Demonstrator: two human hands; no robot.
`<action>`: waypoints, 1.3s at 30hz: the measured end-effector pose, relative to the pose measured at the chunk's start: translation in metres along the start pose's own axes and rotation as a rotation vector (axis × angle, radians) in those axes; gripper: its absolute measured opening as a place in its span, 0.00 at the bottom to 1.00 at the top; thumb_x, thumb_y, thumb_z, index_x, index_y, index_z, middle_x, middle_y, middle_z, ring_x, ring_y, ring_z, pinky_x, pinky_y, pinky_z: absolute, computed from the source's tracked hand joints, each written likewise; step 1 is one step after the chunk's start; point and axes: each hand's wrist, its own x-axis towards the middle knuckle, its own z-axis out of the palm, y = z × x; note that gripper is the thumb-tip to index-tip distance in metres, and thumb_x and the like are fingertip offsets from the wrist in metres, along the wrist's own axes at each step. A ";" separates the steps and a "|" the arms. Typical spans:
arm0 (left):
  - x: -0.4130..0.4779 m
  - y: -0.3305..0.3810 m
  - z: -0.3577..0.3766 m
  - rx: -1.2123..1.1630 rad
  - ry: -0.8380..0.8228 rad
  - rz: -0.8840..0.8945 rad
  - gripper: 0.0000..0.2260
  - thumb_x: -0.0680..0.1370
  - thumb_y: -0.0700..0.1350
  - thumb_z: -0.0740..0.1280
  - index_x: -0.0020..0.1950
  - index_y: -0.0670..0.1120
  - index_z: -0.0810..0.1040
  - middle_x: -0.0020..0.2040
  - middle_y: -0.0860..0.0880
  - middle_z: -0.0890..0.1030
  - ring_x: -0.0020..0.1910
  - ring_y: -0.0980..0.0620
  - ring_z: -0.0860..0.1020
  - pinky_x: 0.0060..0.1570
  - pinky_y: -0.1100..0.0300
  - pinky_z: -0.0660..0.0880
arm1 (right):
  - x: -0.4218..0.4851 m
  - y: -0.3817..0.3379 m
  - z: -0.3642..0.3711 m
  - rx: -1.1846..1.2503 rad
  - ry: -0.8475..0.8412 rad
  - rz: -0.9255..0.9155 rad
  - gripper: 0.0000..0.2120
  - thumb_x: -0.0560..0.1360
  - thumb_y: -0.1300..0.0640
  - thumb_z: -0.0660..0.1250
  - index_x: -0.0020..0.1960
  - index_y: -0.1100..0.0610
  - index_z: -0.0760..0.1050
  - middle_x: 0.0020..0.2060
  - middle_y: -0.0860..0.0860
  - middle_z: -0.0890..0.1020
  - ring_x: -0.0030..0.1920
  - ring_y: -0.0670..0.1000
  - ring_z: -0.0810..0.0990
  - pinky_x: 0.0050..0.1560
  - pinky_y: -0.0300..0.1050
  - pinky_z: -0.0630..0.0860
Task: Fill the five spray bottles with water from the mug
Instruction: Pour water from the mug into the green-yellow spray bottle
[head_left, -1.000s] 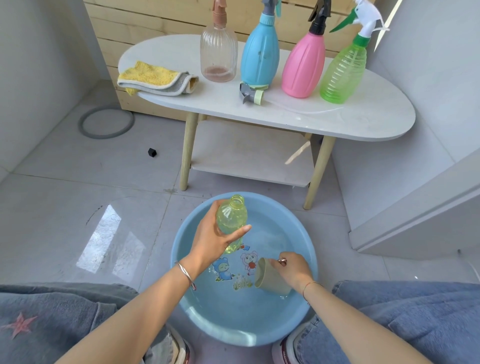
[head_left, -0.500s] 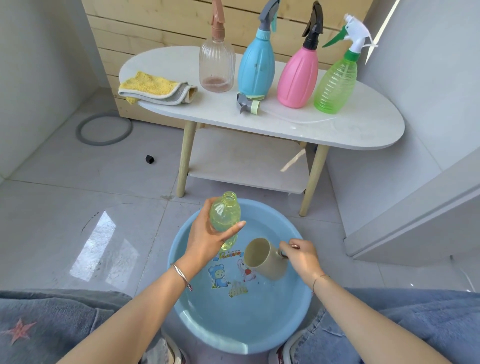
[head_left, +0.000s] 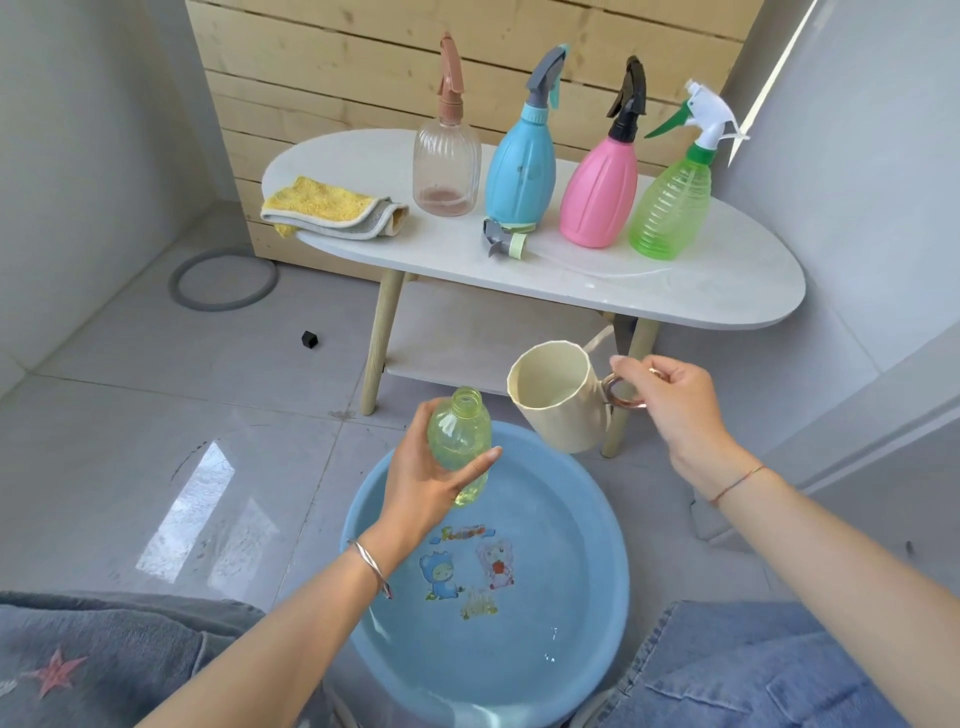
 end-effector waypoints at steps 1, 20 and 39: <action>-0.001 0.001 0.002 -0.008 -0.012 0.000 0.25 0.64 0.58 0.78 0.57 0.58 0.72 0.49 0.62 0.81 0.49 0.60 0.80 0.46 0.67 0.76 | 0.000 -0.006 -0.005 -0.006 -0.005 -0.015 0.24 0.68 0.52 0.72 0.32 0.71 0.67 0.32 0.55 0.67 0.36 0.51 0.62 0.36 0.43 0.60; -0.017 0.002 0.023 0.203 -0.267 0.064 0.29 0.64 0.62 0.77 0.61 0.56 0.73 0.54 0.62 0.80 0.56 0.61 0.77 0.55 0.68 0.72 | -0.027 -0.028 -0.038 -0.209 -0.013 -0.256 0.20 0.71 0.61 0.72 0.28 0.67 0.66 0.26 0.63 0.77 0.26 0.42 0.70 0.28 0.34 0.63; -0.019 -0.002 0.025 0.284 -0.279 0.030 0.27 0.65 0.59 0.79 0.59 0.58 0.72 0.52 0.62 0.79 0.53 0.65 0.76 0.49 0.76 0.67 | -0.036 -0.036 -0.032 -0.424 -0.052 -0.368 0.21 0.69 0.60 0.73 0.27 0.65 0.63 0.21 0.47 0.60 0.26 0.47 0.58 0.27 0.36 0.55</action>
